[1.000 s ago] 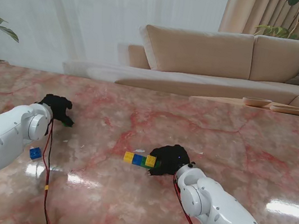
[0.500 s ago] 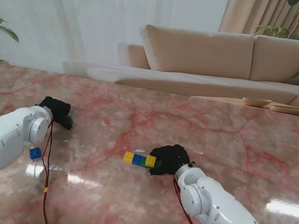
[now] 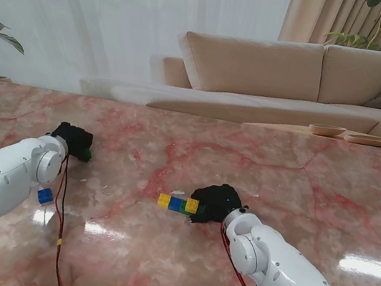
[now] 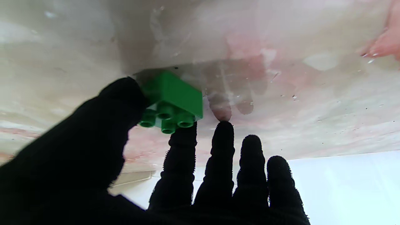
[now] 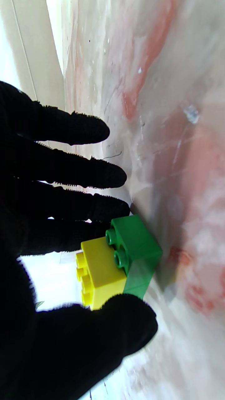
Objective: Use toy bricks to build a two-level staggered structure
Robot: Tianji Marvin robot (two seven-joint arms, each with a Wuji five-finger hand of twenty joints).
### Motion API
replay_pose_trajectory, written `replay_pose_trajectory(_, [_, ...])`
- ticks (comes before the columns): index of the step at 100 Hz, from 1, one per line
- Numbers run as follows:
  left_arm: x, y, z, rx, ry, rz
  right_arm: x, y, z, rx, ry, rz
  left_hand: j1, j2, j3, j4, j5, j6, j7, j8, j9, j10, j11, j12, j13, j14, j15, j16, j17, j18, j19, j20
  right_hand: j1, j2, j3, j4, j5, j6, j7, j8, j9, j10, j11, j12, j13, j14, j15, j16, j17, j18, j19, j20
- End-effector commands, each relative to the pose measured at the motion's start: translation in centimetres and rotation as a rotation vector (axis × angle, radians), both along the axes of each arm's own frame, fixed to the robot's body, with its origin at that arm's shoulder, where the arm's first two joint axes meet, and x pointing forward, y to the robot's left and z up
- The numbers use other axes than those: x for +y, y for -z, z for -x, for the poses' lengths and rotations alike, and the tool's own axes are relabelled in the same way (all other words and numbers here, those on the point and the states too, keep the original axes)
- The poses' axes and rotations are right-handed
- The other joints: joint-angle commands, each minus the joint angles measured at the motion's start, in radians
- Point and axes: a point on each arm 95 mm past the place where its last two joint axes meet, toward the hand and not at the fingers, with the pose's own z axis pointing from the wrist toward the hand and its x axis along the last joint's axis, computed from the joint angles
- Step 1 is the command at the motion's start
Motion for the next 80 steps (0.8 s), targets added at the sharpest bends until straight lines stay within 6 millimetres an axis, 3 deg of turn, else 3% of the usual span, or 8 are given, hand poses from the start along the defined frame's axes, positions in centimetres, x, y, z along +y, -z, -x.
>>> replay_pose_trajectory(1, [-0.3, 1.8, 1.0, 0.048, 0.009, 0.004, -0.4, 1.2, 0.6, 0.042, 0.01, 0.02, 0.047, -0.039, 0.048, -0.043, 0.039, -0.071, -0.008, -0.06, 0.079, -0.128, 0.009, -0.016, 0.025, -0.001, 0.026, 0.012, -0.003, -0.001, 0.03, -0.012, 0.016, 0.005, 0.028, -0.003, 0.03, -0.002, -0.01, -0.02, 0.013, 0.01, -0.026, -0.011, 0.013, -0.015, -0.006, 0.02, -0.011, -0.002, 0.02, 0.02])
replay_pose_trajectory(15, [-0.5, 2.0, 1.1, 0.045, 0.022, 0.012, -0.5, 1.2, 0.6, 0.041, 0.01, 0.022, 0.102, -0.067, 0.054, -0.075, 0.07, -0.095, 0.011, -0.112, 0.119, -0.14, 0.023, -0.014, 0.052, -0.002, 0.037, 0.015, 0.001, 0.001, 0.064, -0.006, 0.016, 0.007, 0.038, -0.005, 0.031, -0.003, -0.01, -0.02, 0.014, 0.01, -0.026, -0.011, 0.014, -0.014, -0.006, 0.02, -0.011, -0.002, 0.019, 0.021])
replay_pose_trajectory(25, [-0.4, 2.2, 1.2, 0.048, 0.024, 0.01, -0.5, 1.2, 0.6, 0.042, 0.009, 0.023, 0.088, -0.076, 0.044, -0.083, 0.082, -0.09, 0.005, -0.14, 0.129, -0.142, 0.024, -0.014, 0.07, 0.0, 0.043, 0.016, 0.004, 0.011, 0.092, -0.006, 0.017, 0.006, 0.045, -0.007, 0.032, -0.005, -0.009, -0.021, 0.017, 0.01, -0.025, -0.011, 0.015, -0.014, -0.006, 0.02, -0.011, -0.002, 0.019, 0.021])
replay_pose_trajectory(28, [-0.4, 2.2, 1.2, 0.051, 0.024, 0.006, -0.4, 1.2, 0.6, 0.042, 0.009, 0.023, 0.06, -0.069, 0.057, -0.061, 0.078, -0.077, -0.017, -0.154, 0.122, -0.141, 0.022, -0.014, 0.071, 0.001, 0.046, 0.019, 0.0, 0.019, 0.111, -0.011, 0.016, 0.006, 0.046, -0.007, 0.033, -0.005, -0.009, -0.02, 0.017, 0.01, -0.025, -0.011, 0.015, -0.014, -0.005, 0.02, -0.011, -0.002, 0.019, 0.021])
replay_pose_trajectory(30, [-0.4, 2.2, 1.3, 0.054, 0.025, 0.004, -0.4, 1.2, 0.6, 0.042, 0.008, 0.023, 0.025, -0.061, 0.066, -0.022, 0.066, -0.061, -0.059, -0.165, 0.11, -0.141, 0.018, -0.016, 0.066, 0.004, 0.045, 0.022, -0.002, 0.023, 0.116, -0.023, 0.015, 0.006, 0.047, -0.007, 0.033, -0.005, -0.009, -0.021, 0.017, 0.01, -0.025, -0.011, 0.015, -0.014, -0.005, 0.02, -0.011, -0.002, 0.019, 0.021])
replay_pose_trajectory(32, [-0.3, 2.3, 1.3, 0.056, 0.026, 0.002, -0.4, 1.2, 0.6, 0.042, 0.008, 0.024, 0.018, -0.063, 0.06, -0.017, 0.059, -0.054, -0.084, -0.175, 0.104, -0.138, 0.016, -0.016, 0.063, 0.006, 0.045, 0.023, -0.003, 0.024, 0.115, -0.028, 0.016, 0.006, 0.048, -0.008, 0.034, -0.006, -0.009, -0.021, 0.017, 0.01, -0.025, -0.011, 0.015, -0.014, -0.006, 0.02, -0.011, -0.002, 0.019, 0.021])
replay_pose_trajectory(44, [-0.1, 2.4, 1.6, 0.057, 0.027, -0.003, -0.4, 1.2, 0.6, 0.043, 0.007, 0.025, -0.003, -0.081, 0.027, -0.022, 0.022, -0.029, -0.183, -0.241, 0.079, -0.128, 0.007, -0.024, 0.052, 0.01, 0.042, 0.028, -0.005, 0.022, 0.092, -0.044, 0.016, 0.004, 0.056, -0.009, 0.033, -0.004, -0.009, -0.021, 0.018, 0.01, -0.026, -0.011, 0.016, -0.013, -0.006, 0.02, -0.011, -0.002, 0.019, 0.021])
replay_pose_trajectory(80, [0.9, 2.9, 2.4, 0.056, -0.003, -0.028, -0.4, 1.4, 0.6, 0.051, 0.002, 0.027, -0.027, -0.086, -0.01, -0.024, -0.063, 0.027, -0.3, -0.336, 0.07, -0.104, 0.014, -0.027, 0.058, 0.027, 0.05, 0.041, -0.01, 0.039, 0.083, -0.026, 0.018, 0.0, 0.066, -0.012, 0.039, -0.006, -0.007, -0.022, 0.024, 0.008, -0.026, -0.011, 0.018, -0.014, -0.007, 0.02, -0.012, -0.001, 0.018, 0.022])
